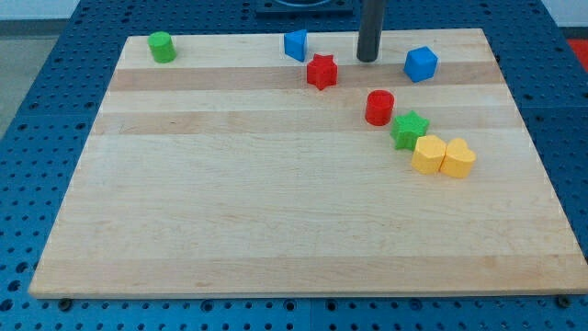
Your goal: Move the red star to center left
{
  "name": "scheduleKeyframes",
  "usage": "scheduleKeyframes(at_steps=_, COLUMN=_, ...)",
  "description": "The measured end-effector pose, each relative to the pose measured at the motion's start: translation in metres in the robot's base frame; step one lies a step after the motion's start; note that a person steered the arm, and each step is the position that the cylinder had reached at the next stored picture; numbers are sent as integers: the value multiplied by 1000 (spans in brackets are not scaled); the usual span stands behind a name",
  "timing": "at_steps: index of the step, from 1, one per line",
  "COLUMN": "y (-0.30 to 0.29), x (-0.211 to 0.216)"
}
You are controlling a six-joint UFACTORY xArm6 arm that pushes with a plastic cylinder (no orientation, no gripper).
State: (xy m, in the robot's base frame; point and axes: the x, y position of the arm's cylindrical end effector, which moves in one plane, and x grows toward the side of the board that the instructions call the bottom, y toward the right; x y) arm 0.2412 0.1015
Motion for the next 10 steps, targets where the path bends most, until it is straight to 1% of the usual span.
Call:
scheduleKeyframes(at_steps=1, y=32, x=-11)
scheduleKeyframes(at_steps=2, y=73, x=-11)
scheduleKeyframes(at_steps=3, y=93, x=-5)
scheduleKeyframes(at_steps=6, y=76, x=49)
scheduleKeyframes(at_steps=7, y=86, x=54)
scheduleKeyframes(at_steps=8, y=85, x=73)
scheduleKeyframes(at_steps=10, y=32, x=100)
